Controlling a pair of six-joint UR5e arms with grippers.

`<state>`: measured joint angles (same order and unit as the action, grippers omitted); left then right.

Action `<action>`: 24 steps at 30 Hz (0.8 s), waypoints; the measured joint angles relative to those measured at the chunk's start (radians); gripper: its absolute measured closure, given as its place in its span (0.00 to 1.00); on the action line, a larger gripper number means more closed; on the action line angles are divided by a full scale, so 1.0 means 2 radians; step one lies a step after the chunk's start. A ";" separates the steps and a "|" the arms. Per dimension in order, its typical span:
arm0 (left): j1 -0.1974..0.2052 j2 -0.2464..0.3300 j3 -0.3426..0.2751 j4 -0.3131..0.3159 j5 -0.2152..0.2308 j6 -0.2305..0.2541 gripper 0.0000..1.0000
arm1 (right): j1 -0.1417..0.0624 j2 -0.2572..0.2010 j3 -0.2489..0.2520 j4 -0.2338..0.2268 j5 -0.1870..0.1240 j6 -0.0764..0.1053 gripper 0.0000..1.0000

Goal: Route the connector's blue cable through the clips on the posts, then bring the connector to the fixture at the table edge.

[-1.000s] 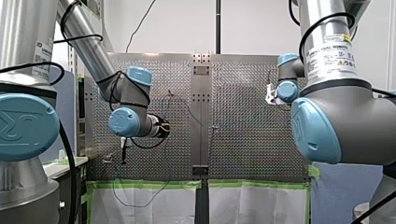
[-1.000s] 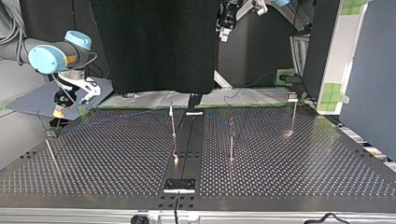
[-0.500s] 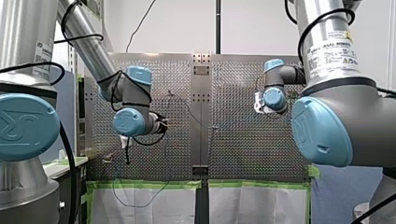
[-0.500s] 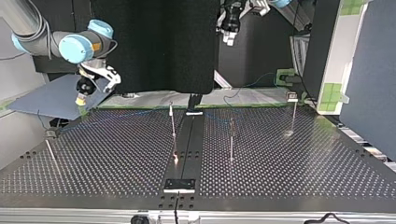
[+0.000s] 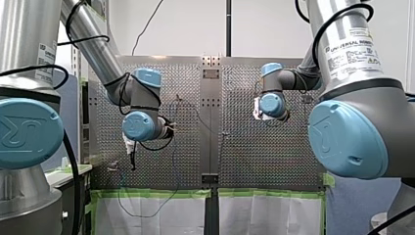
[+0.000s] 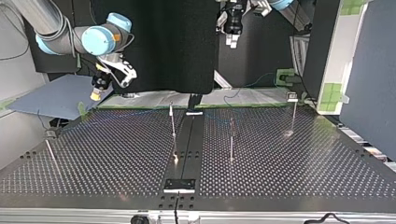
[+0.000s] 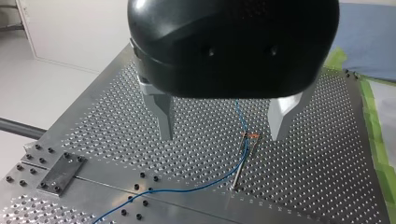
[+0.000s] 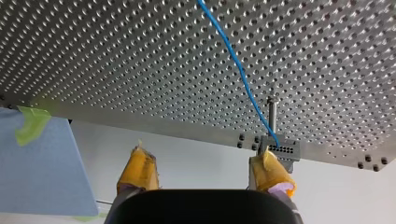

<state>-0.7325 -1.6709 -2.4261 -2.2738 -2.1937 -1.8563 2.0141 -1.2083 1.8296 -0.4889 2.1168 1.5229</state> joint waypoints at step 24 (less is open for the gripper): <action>0.010 0.000 0.000 0.006 -0.005 0.009 0.00 | 0.101 0.001 0.088 -0.086 0.031 -0.014 0.00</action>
<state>-0.7118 -1.6710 -2.4255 -2.2612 -2.2038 -1.8389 2.2156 -1.2066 2.0054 -0.6599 2.1796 1.4953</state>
